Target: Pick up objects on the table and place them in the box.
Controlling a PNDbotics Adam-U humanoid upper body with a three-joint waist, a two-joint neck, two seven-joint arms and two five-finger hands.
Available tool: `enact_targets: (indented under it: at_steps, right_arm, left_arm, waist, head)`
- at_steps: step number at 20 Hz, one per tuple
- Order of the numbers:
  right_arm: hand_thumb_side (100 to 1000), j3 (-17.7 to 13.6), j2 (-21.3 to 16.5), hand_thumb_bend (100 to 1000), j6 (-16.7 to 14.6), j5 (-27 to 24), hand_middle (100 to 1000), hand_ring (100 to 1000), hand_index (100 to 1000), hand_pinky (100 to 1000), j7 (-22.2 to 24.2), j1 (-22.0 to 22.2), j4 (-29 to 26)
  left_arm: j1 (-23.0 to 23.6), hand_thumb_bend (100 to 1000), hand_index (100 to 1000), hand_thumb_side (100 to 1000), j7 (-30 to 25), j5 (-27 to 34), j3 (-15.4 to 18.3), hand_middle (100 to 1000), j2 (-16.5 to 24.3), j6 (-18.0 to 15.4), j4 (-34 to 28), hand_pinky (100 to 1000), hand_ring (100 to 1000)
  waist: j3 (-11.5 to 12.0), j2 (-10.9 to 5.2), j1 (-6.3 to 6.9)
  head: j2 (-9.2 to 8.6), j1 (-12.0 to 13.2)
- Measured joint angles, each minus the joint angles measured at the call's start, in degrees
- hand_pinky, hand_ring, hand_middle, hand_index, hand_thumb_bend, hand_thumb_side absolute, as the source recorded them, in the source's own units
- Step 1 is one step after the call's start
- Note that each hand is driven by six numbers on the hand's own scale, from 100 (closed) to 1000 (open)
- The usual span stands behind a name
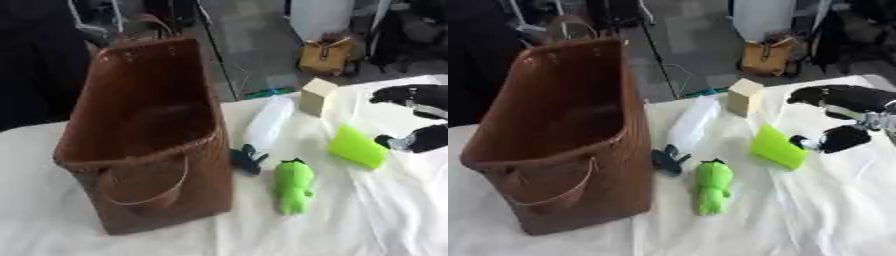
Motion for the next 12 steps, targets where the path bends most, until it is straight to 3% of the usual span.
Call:
enact_targets:
  at_steps: [8, 12]
  right_arm:
    - [633, -2.61, 3.30, 468, 1.53, -5.52, 991, 1000, 1000, 1000, 10.85, 0.37, -0.06]
    - [627, -3.35, 5.18, 467, 3.61, -7.00, 987, 1000, 1000, 1000, 14.60, -0.46, 1.03]
  left_arm:
    - [-0.22, 100, 724, 795, 0.37, 0.00, 0.04, 784, -0.01, 0.35, 0.00, 683, 717]
    - [-0.49, 100, 724, 797, 0.58, 0.00, 0.08, 784, -0.01, 0.52, 0.00, 731, 717]
  waist:
    - [-0.76, -0.14, -0.93]
    - [-1.23, -0.52, -1.42]
  head:
    - [0.52, 0.66]
    - [0.94, 0.91]
